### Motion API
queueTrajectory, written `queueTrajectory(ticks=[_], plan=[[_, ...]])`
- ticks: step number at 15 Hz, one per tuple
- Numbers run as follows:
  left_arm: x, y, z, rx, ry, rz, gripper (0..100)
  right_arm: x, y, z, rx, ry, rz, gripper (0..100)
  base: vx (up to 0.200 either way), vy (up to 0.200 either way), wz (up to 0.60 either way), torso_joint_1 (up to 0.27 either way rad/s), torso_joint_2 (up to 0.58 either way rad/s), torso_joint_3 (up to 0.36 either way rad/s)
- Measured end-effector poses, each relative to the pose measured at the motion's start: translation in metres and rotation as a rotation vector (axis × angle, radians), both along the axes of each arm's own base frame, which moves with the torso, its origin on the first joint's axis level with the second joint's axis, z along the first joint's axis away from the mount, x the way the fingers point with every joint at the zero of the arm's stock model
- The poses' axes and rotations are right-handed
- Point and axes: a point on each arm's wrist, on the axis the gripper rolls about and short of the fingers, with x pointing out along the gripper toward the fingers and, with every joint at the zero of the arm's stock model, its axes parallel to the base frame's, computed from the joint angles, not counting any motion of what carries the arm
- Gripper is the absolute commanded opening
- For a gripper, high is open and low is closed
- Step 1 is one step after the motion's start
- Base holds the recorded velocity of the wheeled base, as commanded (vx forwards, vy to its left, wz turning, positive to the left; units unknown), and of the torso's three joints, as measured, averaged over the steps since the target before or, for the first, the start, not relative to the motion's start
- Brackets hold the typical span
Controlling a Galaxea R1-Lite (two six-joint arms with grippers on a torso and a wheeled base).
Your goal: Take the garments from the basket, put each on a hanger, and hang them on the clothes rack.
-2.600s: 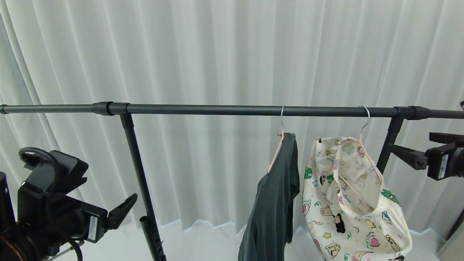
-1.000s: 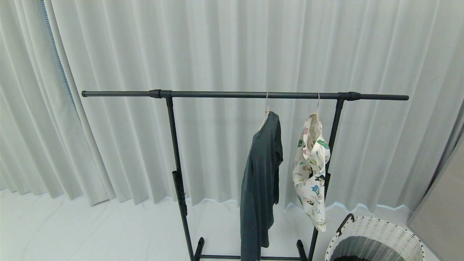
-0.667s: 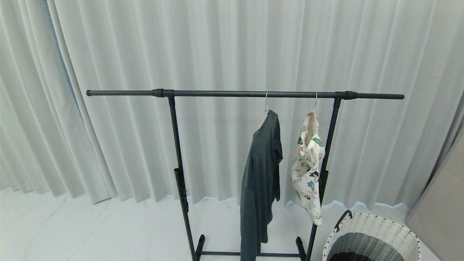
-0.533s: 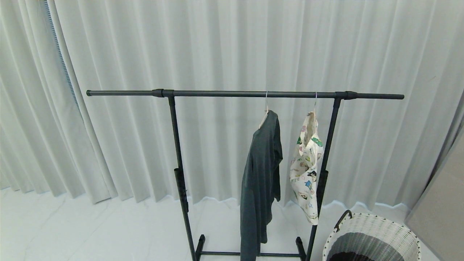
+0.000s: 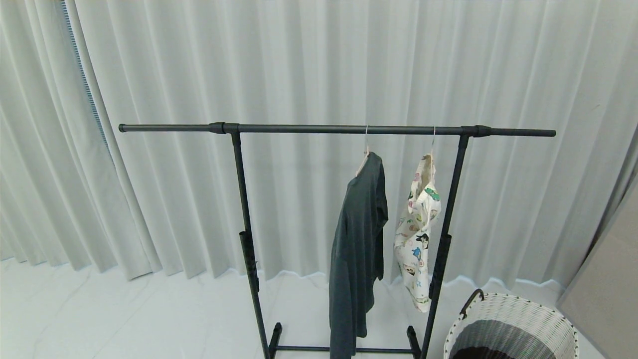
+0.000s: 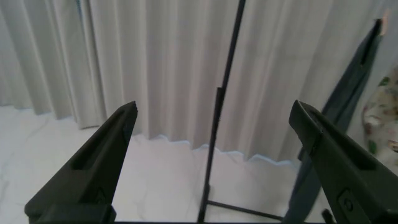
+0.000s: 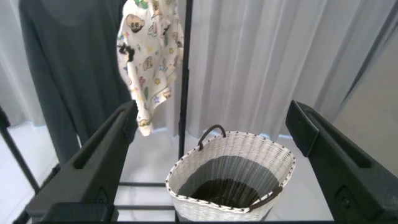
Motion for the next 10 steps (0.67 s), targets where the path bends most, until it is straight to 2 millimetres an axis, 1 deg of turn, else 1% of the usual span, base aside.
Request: queueTrajectory(ticks=[2, 10], plan=[[0.0001, -0.0005, -0.0005, -0.007, 0.003, -0.022, 100, 0.0, -0.0001, -0.0001, 0.019, 0.001, -0.003, 100, 0.0, 0.0, 0.0, 0.0, 0.0, 0.0], [0.0, -0.0005, -0.001, -0.008, 0.006, -0.024, 100, 0.0, -0.0002, -0.0001, 0.018, 0.001, -0.005, 100, 0.0, 0.0, 0.0, 0.0, 0.0, 0.0]])
